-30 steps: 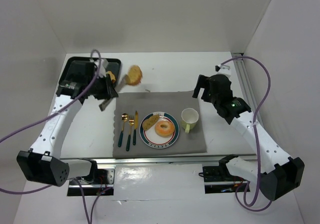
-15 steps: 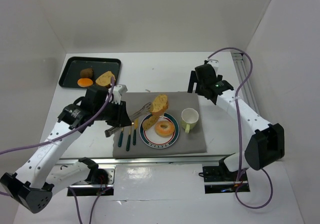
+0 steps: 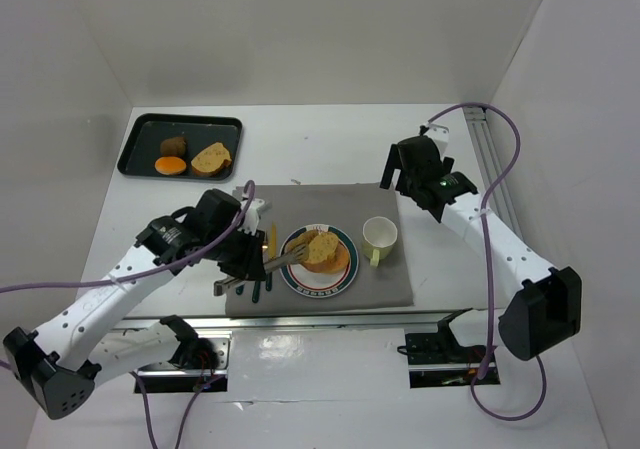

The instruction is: Place the bread

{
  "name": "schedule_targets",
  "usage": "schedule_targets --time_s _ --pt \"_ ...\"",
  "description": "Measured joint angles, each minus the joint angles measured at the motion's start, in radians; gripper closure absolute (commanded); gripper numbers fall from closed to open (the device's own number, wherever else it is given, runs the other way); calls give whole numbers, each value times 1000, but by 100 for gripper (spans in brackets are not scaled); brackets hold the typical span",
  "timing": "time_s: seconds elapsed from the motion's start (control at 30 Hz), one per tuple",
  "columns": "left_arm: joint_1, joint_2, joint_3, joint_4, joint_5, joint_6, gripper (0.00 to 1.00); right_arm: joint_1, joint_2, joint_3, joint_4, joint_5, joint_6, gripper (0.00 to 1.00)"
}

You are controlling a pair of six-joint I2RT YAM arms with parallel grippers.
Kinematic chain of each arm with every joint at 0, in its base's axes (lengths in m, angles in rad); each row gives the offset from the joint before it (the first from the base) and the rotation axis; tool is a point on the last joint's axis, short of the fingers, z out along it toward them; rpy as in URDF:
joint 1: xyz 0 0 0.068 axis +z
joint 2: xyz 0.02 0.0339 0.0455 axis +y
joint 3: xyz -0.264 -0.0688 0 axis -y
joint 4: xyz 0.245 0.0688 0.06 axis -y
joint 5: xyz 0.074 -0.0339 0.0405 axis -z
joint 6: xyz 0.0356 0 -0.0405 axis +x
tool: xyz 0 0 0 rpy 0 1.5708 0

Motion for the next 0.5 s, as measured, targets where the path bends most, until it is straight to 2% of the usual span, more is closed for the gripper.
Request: schedule_targets --time_s 0.07,0.1,0.17,0.23,0.5 --pt "-11 19 -2 -11 -15 0 78 0 3 1 0 0 6 0" --pt "-16 29 -2 -16 -24 0 54 0 5 1 0 0 9 0" --pt "-23 47 -2 -27 -42 -2 42 0 8 2 0 0 11 0" --pt "-26 50 2 -40 -56 1 37 0 13 2 -1 0 13 0" --pt "-26 72 158 -90 -125 -1 40 0 18 2 0 -8 12 0"
